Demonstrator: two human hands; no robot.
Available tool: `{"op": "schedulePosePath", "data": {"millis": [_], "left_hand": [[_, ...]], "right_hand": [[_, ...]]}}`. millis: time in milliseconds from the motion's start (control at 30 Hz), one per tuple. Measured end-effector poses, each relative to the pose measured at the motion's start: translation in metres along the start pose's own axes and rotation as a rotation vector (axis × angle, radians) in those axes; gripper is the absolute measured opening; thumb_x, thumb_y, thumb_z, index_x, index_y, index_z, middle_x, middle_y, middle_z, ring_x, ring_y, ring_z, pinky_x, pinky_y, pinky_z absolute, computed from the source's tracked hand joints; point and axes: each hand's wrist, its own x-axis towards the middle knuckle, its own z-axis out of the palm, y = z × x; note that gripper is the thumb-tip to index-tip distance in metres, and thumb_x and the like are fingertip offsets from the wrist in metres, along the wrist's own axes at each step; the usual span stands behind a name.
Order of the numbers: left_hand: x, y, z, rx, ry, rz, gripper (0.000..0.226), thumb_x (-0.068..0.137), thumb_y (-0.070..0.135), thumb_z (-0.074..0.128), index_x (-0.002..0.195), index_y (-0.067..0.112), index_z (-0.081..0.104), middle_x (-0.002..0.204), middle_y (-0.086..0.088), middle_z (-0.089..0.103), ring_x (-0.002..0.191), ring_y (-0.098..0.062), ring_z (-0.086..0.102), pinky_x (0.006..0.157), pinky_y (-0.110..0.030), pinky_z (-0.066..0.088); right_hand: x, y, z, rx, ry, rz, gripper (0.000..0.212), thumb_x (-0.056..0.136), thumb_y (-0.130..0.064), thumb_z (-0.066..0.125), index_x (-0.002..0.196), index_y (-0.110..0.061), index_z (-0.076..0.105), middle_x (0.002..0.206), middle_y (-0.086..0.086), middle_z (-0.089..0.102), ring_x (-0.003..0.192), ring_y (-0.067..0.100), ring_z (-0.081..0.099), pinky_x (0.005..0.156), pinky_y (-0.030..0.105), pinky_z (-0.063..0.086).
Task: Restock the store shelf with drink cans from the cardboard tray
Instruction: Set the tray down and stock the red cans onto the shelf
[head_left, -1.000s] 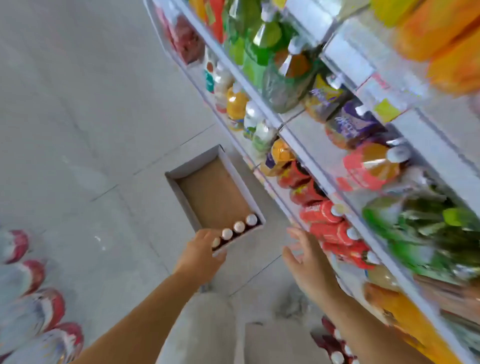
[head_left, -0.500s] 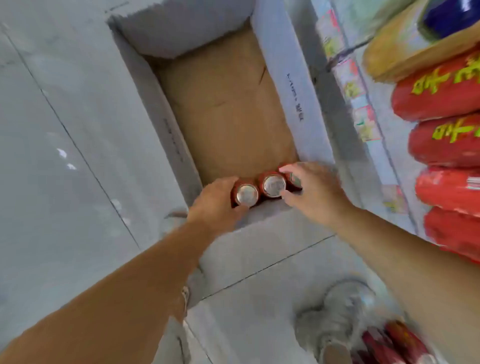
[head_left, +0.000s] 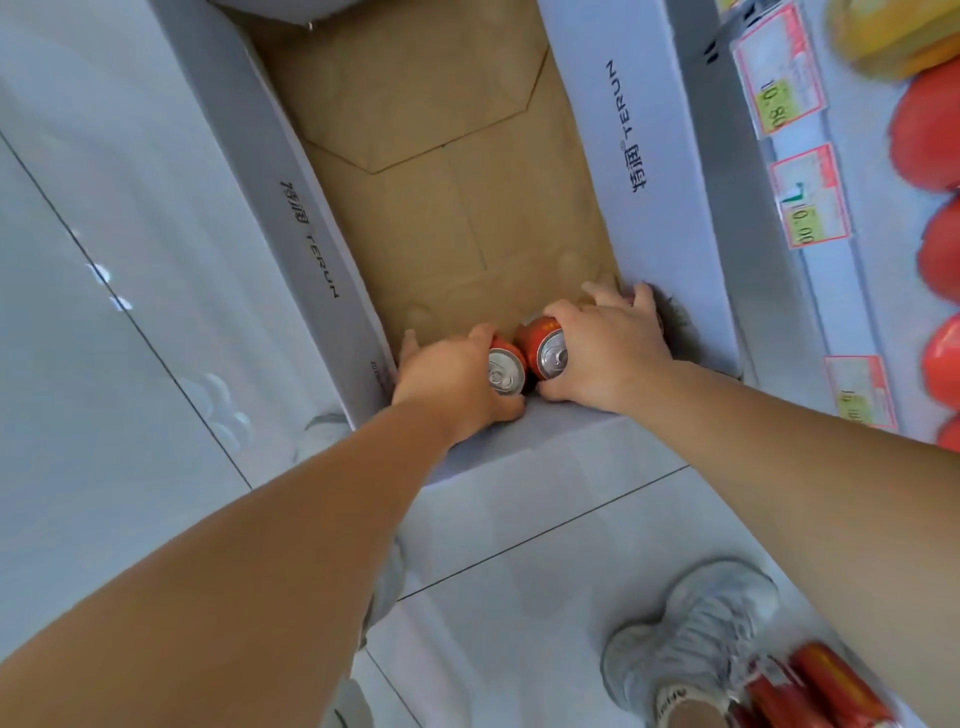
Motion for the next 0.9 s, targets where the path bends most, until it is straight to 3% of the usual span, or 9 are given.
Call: {"op": "schedulePosePath", "data": {"millis": [100, 167, 233, 300, 433, 567, 733, 800, 900], "left_hand": [[-0.016, 0.000, -0.014, -0.241, 0.072, -0.019, 0.072, 0.068, 0.047, 0.076, 0.132, 0.030, 0.048, 0.114, 0.002, 0.066, 0.104, -0.024, 0.062, 0.095, -0.038, 0.048], [-0.039, 0.003, -0.034, -0.359, 0.126, -0.024, 0.077, 0.069, 0.039, 0.079, 0.138, 0.030, 0.047, 0.120, 0.002, 0.064, 0.106, -0.020, 0.060, 0.090, -0.027, 0.047], [-0.072, 0.009, -0.065, -0.392, 0.180, 0.009, 0.077, 0.069, 0.034, 0.082, 0.138, 0.030, 0.048, 0.121, 0.004, 0.063, 0.104, -0.014, 0.059, 0.085, -0.017, 0.040], [-0.112, 0.020, -0.102, -0.419, 0.213, 0.048, 0.077, 0.067, 0.032, 0.083, 0.137, 0.033, 0.049, 0.120, 0.007, 0.063, 0.098, -0.009, 0.058, 0.082, -0.013, 0.039], [-0.206, 0.061, -0.188, -0.459, 0.225, 0.138, 0.078, 0.064, 0.035, 0.085, 0.131, 0.036, 0.045, 0.104, 0.016, 0.061, 0.086, -0.008, 0.062, 0.068, -0.005, 0.044], [-0.320, 0.125, -0.290, -0.401, 0.275, 0.249, 0.068, 0.064, 0.040, 0.085, 0.117, 0.030, 0.043, 0.084, 0.028, 0.054, 0.078, -0.006, 0.060, 0.064, -0.018, 0.047], [-0.466, 0.206, -0.388, -0.423, 0.386, 0.398, 0.067, 0.044, 0.067, 0.058, 0.105, 0.046, 0.043, 0.081, 0.034, 0.059, 0.072, 0.018, 0.055, 0.059, -0.005, 0.038], [-0.517, 0.236, -0.411, -0.466, 0.418, 0.510, 0.063, 0.047, 0.062, 0.056, 0.108, 0.045, 0.048, 0.086, 0.030, 0.063, 0.079, 0.013, 0.059, 0.066, -0.011, 0.044], [-0.580, 0.281, -0.433, -0.487, 0.443, 0.694, 0.061, 0.054, 0.057, 0.061, 0.113, 0.049, 0.045, 0.091, 0.021, 0.068, 0.083, -0.002, 0.065, 0.077, -0.033, 0.054]], "right_hand": [[-0.017, 0.002, -0.012, 0.138, 0.082, -0.021, 0.083, 0.060, -0.051, 0.076, 0.134, -0.028, 0.046, 0.132, 0.003, 0.057, 0.144, 0.019, 0.023, 0.118, 0.050, 0.004], [-0.042, 0.004, -0.035, 0.331, 0.146, 0.016, 0.083, 0.062, -0.044, 0.079, 0.136, -0.030, 0.044, 0.133, 0.003, 0.054, 0.132, 0.021, 0.038, 0.111, 0.036, 0.022], [-0.078, 0.002, -0.069, 0.590, 0.181, 0.079, 0.082, 0.064, -0.037, 0.082, 0.136, -0.032, 0.043, 0.122, -0.007, 0.055, 0.110, 0.016, 0.051, 0.089, 0.026, 0.038], [-0.118, -0.001, -0.105, 0.732, 0.225, 0.118, 0.079, 0.064, -0.031, 0.084, 0.132, -0.034, 0.043, 0.109, -0.011, 0.053, 0.093, 0.013, 0.054, 0.076, 0.022, 0.037], [-0.217, -0.014, -0.191, 0.911, 0.367, 0.199, 0.075, 0.064, -0.025, 0.084, 0.122, -0.030, 0.039, 0.103, -0.007, 0.055, 0.086, 0.017, 0.057, 0.070, 0.026, 0.040], [-0.347, -0.024, -0.293, 1.097, 0.507, 0.233, 0.070, 0.061, -0.027, 0.084, 0.113, -0.038, 0.039, 0.102, -0.012, 0.059, 0.083, 0.002, 0.060, 0.068, 0.017, 0.044], [-0.516, -0.029, -0.400, 1.225, 0.763, 0.218, 0.065, 0.050, -0.042, 0.076, 0.108, -0.048, 0.049, 0.099, -0.019, 0.065, 0.085, 0.004, 0.065, 0.071, 0.023, 0.051], [-0.579, -0.029, -0.426, 1.256, 0.846, 0.191, 0.068, 0.050, -0.042, 0.074, 0.112, -0.050, 0.048, 0.100, -0.013, 0.068, 0.076, 0.009, 0.066, 0.059, 0.023, 0.050], [-0.666, -0.025, -0.451, 1.287, 1.051, 0.155, 0.068, 0.055, -0.035, 0.079, 0.115, -0.044, 0.048, 0.101, -0.009, 0.069, 0.080, 0.011, 0.069, 0.065, 0.027, 0.053]]}}
